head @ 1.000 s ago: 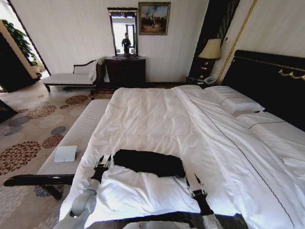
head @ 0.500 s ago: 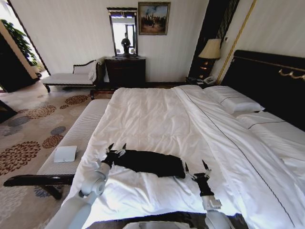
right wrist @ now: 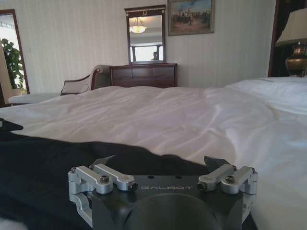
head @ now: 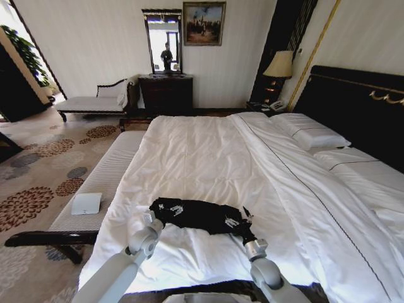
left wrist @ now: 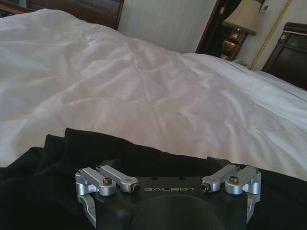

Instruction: Fold the clothes on the bed.

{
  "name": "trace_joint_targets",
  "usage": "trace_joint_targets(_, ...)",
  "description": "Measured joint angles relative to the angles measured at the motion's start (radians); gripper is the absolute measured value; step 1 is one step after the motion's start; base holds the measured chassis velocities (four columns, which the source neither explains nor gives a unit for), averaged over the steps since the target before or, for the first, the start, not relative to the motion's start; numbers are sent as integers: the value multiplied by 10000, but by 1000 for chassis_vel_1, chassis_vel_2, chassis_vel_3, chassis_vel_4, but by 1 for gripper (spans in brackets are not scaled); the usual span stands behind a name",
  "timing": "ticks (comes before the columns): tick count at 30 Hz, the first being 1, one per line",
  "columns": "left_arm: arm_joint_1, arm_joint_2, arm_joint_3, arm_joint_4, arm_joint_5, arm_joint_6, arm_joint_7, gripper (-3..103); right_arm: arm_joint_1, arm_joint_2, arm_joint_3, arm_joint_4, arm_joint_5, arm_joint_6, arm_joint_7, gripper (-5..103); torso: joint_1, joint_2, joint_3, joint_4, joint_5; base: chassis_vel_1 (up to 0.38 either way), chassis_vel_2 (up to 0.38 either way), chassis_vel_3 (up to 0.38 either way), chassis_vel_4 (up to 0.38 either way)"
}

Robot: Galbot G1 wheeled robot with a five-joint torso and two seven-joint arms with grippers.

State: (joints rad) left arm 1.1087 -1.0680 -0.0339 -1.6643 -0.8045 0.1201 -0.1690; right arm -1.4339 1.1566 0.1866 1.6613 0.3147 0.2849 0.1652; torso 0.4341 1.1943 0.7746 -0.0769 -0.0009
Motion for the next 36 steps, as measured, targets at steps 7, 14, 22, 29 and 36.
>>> trace_joint_targets(7,-188,61,-244,500,-74,-2,4,100,-83,150,-63,-746,-98,36,-189,100,-1,1,0,0,3,0,0,0,0)
trace_joint_targets(14,-507,170,-390,908,-183,-42,44,100,-197,142,269,-1347,-173,248,-448,100,-1,2,-1,2,2,0,0,0,0)
trace_joint_targets(22,-1107,391,-488,1693,-342,-139,270,100,-516,55,693,-1549,-383,470,-586,100,-1,2,-1,2,3,0,0,0,0)
trace_joint_targets(29,-273,645,-1363,674,235,-572,110,100,-1530,-215,1462,14,68,471,-277,100,0,2,0,-3,-1,0,0,0,0)
trace_joint_targets(36,2014,356,-2949,-1064,1662,-1318,375,100,-2297,-632,1921,1684,2195,-349,-142,100,-3,3,-1,-2,0,0,0,0,0)
